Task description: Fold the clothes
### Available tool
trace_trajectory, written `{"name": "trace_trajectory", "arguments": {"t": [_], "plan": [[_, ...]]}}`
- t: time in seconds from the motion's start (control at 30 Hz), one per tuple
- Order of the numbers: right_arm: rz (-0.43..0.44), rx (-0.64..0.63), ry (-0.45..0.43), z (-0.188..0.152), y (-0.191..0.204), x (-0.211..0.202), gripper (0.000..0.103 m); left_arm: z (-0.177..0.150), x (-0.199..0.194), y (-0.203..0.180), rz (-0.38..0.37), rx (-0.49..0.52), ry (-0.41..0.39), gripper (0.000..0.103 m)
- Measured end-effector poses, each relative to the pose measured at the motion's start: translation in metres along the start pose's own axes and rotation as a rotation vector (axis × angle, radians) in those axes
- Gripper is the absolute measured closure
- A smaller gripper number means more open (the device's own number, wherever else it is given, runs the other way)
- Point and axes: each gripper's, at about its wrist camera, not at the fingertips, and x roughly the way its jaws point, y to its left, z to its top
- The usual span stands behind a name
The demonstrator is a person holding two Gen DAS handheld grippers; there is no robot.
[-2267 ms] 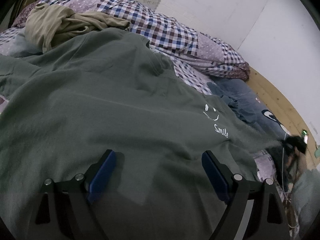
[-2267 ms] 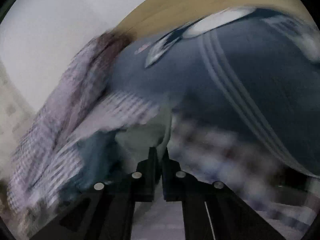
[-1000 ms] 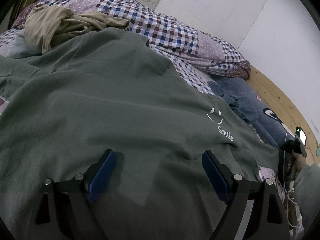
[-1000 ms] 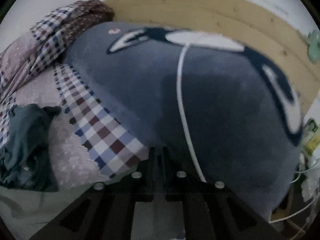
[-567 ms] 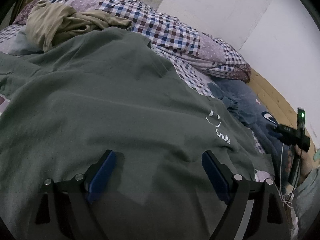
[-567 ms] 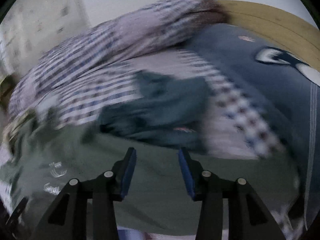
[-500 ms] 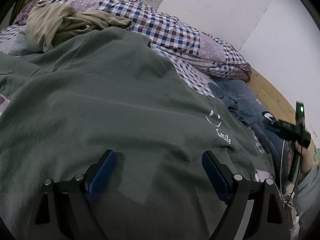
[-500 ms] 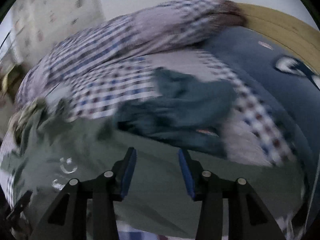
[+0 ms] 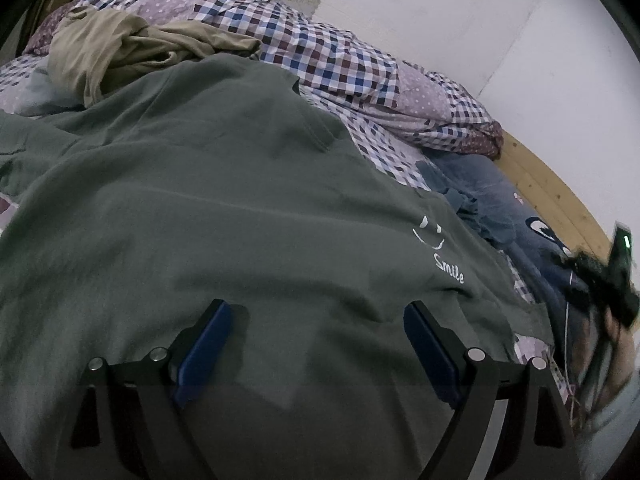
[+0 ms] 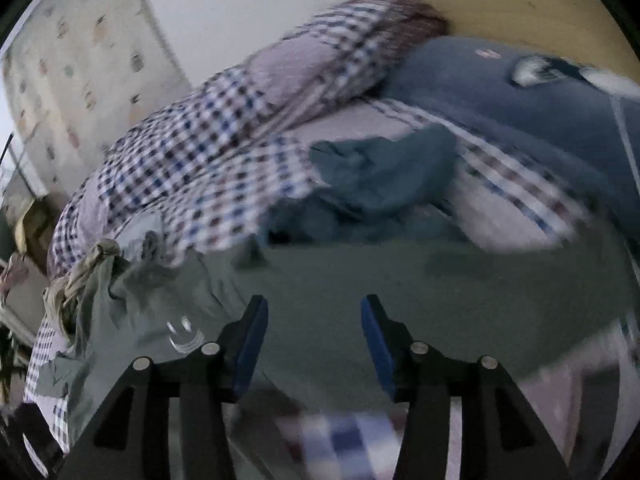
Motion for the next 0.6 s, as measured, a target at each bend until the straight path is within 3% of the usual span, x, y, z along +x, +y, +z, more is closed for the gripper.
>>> {"name": "trace_trajectory", "arguments": {"t": [0.13,0.43,0.57,0.6], "plan": [[0.047,0.064,0.109,-0.036,-0.032,-0.016,0.049,-0.001,0.0,-0.004,0.017,0.02,0.002,0.012],[0.115,-0.118,0.349,-0.136,-0.044,-0.078,0.049,-0.004,-0.006,-0.007,0.02,0.04,-0.011,0.012],[0.075,-0.206,0.388,-0.172,-0.043,-0.091,0.052,-0.007,-0.012,-0.011,0.024,0.055,-0.019,0.012],[0.071,-0.22,0.39,-0.177,-0.042,-0.092,0.058,-0.007,-0.013,-0.013,0.022,0.061,-0.019,0.012]]}}
